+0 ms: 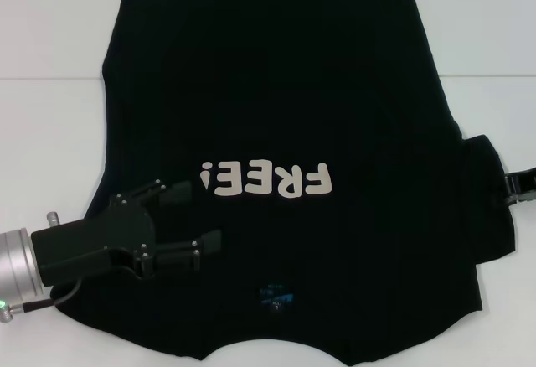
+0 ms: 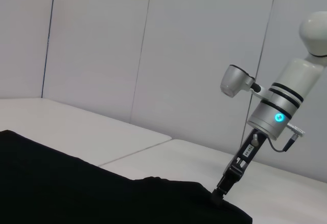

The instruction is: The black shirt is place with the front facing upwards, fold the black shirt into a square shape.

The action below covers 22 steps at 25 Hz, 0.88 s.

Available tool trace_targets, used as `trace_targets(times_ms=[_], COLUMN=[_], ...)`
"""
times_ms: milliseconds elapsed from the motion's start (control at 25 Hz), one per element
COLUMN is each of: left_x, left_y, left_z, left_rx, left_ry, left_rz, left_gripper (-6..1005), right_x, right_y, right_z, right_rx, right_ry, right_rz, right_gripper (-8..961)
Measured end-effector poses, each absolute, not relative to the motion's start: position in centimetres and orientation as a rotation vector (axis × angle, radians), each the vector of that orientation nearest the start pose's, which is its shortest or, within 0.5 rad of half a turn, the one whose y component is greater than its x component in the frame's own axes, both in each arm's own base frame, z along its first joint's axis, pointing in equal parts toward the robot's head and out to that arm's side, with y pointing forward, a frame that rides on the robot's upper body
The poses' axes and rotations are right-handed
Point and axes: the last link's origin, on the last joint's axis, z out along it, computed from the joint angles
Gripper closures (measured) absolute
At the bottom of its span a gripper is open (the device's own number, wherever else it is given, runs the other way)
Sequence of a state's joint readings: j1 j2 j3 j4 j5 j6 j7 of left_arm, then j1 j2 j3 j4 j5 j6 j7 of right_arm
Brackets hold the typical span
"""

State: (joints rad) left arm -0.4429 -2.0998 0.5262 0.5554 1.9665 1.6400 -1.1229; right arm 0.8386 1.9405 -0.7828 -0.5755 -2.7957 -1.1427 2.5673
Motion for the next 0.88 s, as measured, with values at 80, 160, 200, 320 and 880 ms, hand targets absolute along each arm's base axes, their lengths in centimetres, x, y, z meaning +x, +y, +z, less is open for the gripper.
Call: trace_targets(times_ms=[80,160,200,320,880], left_x=[-28.6,-28.6,-28.6,-28.6,-28.5], left_y=[29.5,29.5,29.5,29.5,29.5], left_z=[-0.3,-0.3,-0.3,-0.3,-0.3], left_rx=[-2.59,-2.589,-2.59,-2.59,-2.59], left_ry=[-0.523,-0.523,-0.523,-0.523,-0.533], left_rz=[-0.882,-0.882,-0.882,-0.882,-0.886], left_gripper=[50,50,50,50,49], right_x=[29.6,29.6,29.6,29.6,30.5], right_y=[42.3,42.3,42.3,42.2,41.7], right_z=[4.2,4.2,4.2,4.2,9.4], right_rx=[-2.062,-2.061,-2.062,-2.061,-1.983], right_ry=[1.508,1.509,1.509,1.51,1.543], right_rz=[-0.256,-0.255,-0.255,-0.257,-0.076], right_gripper=[710,748,767,823,918])
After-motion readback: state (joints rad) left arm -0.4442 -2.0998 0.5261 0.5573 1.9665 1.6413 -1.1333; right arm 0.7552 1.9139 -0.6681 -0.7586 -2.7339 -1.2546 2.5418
